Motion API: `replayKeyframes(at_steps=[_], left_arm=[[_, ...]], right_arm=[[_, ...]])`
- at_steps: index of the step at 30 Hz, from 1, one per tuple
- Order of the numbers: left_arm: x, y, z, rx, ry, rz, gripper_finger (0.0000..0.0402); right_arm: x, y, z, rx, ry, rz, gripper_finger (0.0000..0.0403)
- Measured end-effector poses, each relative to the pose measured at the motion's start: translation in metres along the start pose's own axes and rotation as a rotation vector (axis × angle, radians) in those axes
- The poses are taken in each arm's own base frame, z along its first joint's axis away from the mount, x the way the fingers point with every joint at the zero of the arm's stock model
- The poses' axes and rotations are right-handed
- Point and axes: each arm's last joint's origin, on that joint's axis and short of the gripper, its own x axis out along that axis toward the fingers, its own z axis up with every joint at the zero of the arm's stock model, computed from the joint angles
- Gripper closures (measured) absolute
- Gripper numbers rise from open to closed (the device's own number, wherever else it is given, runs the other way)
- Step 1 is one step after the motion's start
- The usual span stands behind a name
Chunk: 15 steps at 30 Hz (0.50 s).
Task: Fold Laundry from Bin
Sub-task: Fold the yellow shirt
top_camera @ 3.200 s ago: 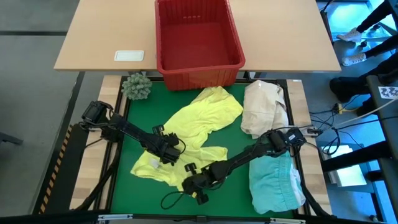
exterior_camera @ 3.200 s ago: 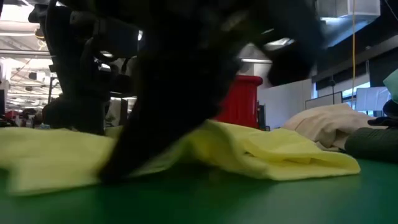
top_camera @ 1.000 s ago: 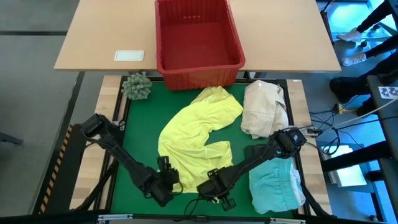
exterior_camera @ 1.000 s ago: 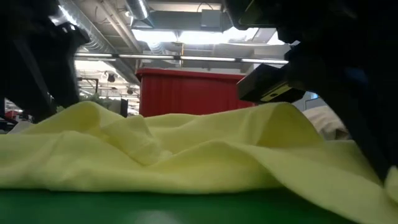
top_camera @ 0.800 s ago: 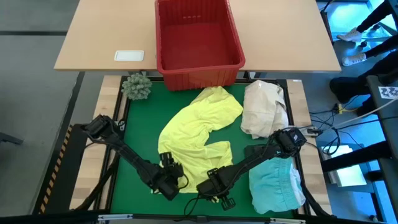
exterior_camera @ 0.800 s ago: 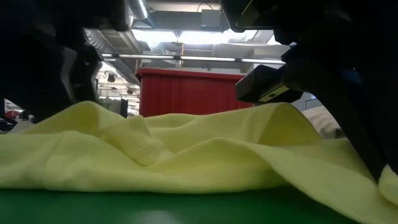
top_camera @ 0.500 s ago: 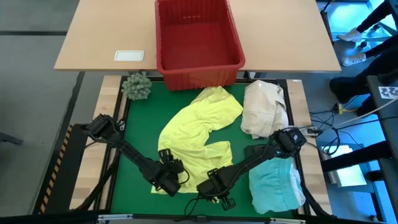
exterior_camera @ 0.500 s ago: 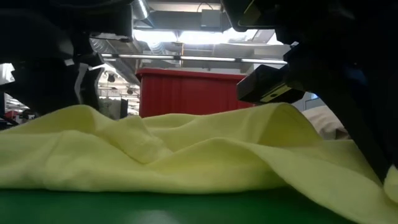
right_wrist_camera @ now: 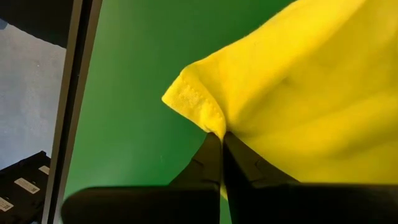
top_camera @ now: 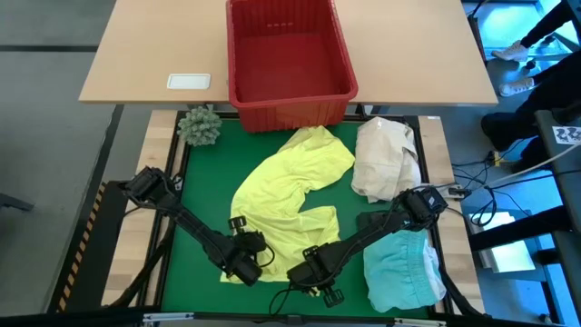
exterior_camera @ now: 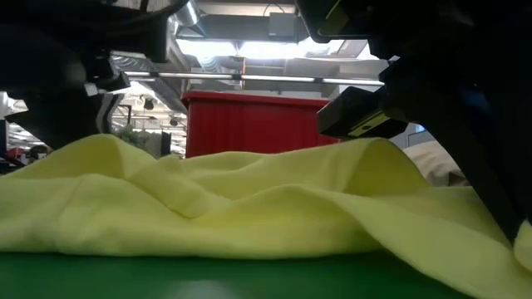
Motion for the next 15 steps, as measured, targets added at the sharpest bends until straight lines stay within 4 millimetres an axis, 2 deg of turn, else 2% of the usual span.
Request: replayKeyframes(at_steps=[2,7,15], left_arm=[[-0.001,0.002,-0.004,0.007,0.032,0.022,0.0393],[-0.008,0.007,-0.014,-0.012,0.098,0.069,0.0399],[-0.056,0.012,-0.026,-0.064,0.106,0.175,0.0399]], right_arm=[[0.0,0.0,0.0,0.0,0.0,0.0,0.0402],[0.0,0.0,0.0,0.0,0.001,0.0,0.0402],[0.0,0.0,0.0,0.02,-0.003,0.0,0.0402]])
